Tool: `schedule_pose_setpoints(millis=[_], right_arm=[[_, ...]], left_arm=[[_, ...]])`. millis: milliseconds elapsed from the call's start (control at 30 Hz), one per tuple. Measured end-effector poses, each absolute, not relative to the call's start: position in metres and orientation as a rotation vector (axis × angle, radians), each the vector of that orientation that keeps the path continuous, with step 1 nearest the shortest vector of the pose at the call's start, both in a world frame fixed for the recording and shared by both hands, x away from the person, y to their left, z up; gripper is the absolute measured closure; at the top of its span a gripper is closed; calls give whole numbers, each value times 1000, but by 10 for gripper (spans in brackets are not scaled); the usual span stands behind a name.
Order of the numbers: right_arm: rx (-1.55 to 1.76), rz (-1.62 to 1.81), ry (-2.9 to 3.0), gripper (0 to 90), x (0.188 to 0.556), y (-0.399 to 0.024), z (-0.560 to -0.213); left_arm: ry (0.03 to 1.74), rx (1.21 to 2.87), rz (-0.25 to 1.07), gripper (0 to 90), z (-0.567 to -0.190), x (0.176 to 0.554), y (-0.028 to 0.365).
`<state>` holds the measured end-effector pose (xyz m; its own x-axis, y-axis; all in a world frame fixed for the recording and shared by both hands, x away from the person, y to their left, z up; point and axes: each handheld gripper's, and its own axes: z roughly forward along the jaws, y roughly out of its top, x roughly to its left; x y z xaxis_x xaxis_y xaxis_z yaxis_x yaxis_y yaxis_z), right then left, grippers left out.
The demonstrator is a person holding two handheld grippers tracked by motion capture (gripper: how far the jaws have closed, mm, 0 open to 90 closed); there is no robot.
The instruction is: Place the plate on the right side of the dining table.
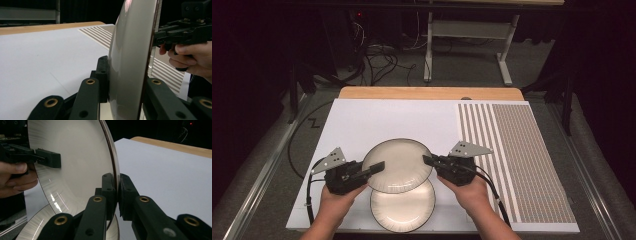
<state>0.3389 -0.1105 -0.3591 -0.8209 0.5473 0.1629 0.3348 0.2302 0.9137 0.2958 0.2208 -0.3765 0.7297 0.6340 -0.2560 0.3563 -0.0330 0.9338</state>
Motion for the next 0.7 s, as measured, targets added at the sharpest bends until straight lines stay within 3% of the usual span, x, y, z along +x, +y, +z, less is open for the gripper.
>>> schedule_pose_setpoints(millis=[700], right_arm=[[918, 1597, 2197, 865, 336, -177, -344]], left_arm=[[744, 1724, 232, 738, -354, 325, 149]])
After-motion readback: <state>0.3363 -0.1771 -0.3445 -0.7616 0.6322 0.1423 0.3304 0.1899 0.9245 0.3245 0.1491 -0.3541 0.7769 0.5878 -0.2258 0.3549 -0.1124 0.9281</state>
